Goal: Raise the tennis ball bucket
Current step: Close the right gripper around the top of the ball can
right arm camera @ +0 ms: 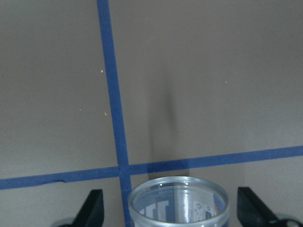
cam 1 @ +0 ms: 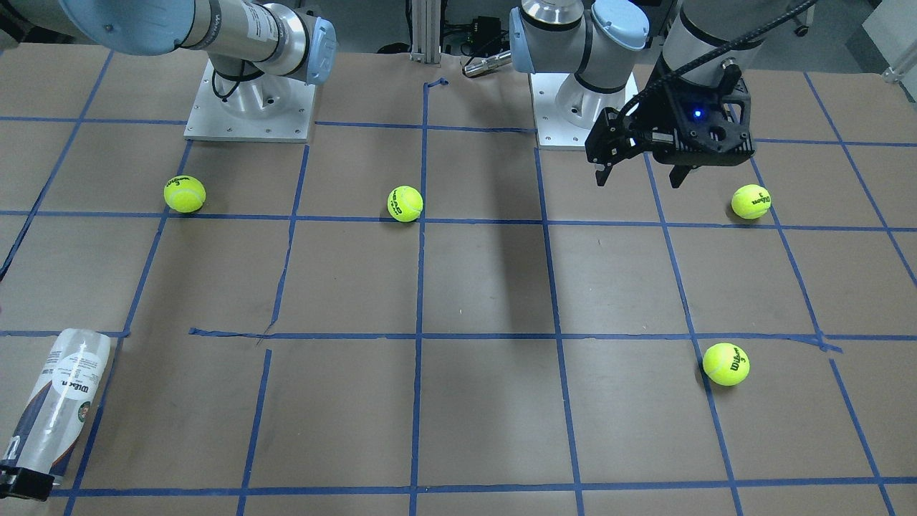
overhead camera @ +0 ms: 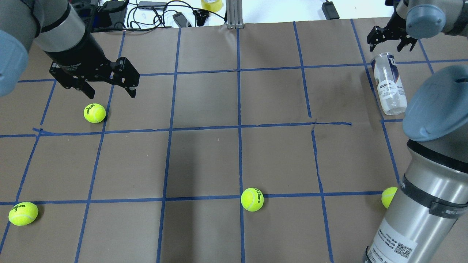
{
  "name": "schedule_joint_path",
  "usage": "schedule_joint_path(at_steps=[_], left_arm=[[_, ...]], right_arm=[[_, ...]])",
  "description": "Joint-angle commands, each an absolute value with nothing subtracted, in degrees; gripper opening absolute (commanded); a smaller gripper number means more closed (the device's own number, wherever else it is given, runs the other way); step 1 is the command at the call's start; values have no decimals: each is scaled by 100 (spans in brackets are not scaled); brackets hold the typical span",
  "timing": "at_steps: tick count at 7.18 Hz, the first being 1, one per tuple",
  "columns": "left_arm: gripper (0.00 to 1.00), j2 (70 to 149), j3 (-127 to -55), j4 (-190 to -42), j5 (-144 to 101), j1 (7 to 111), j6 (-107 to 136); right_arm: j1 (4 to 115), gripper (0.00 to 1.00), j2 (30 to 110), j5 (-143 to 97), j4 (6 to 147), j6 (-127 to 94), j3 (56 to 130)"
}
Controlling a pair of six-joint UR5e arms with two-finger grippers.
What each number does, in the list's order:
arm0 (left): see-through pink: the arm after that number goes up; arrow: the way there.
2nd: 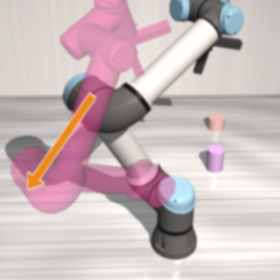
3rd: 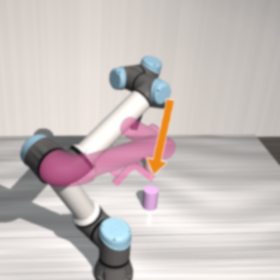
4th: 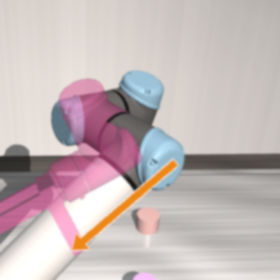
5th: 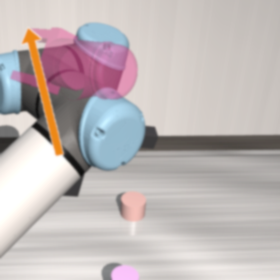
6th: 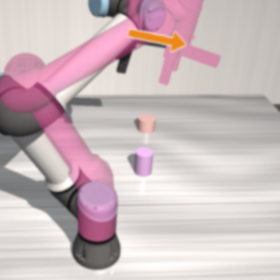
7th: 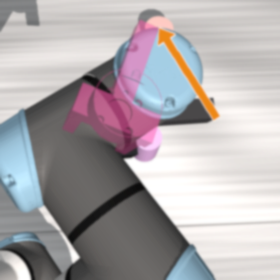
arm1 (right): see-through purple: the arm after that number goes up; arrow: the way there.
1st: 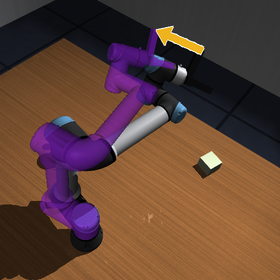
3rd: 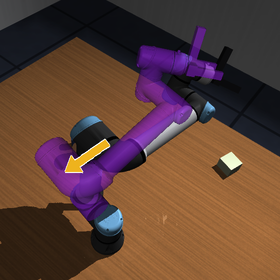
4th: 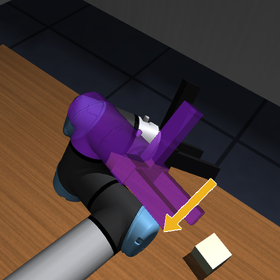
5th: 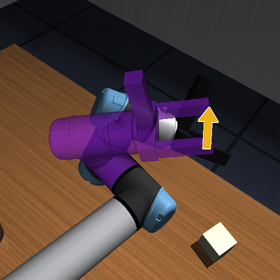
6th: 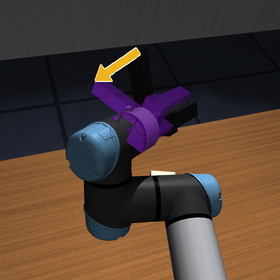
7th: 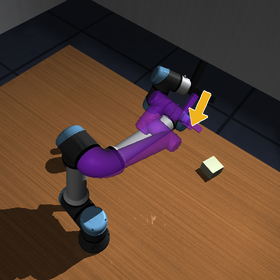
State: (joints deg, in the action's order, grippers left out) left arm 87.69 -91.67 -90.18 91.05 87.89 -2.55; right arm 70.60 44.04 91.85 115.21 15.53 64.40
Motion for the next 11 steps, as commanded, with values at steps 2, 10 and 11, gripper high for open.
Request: schedule_joint_path(at_steps=[2, 10, 11], left_arm=[[100, 8763, -9167, -9018, 9105, 8789, -255], [100, 8763, -9167, -9018, 9114, 8789, -255], [100, 8763, -9167, -9018, 9114, 8789, -255]], right_arm=[[6987, 100, 4403, 9211, 11558, 1846, 6688], [7066, 40, 5050, 9089, 10825, 1924, 6847], [7441, 34, 5593, 8662, 10263, 1951, 6942]])
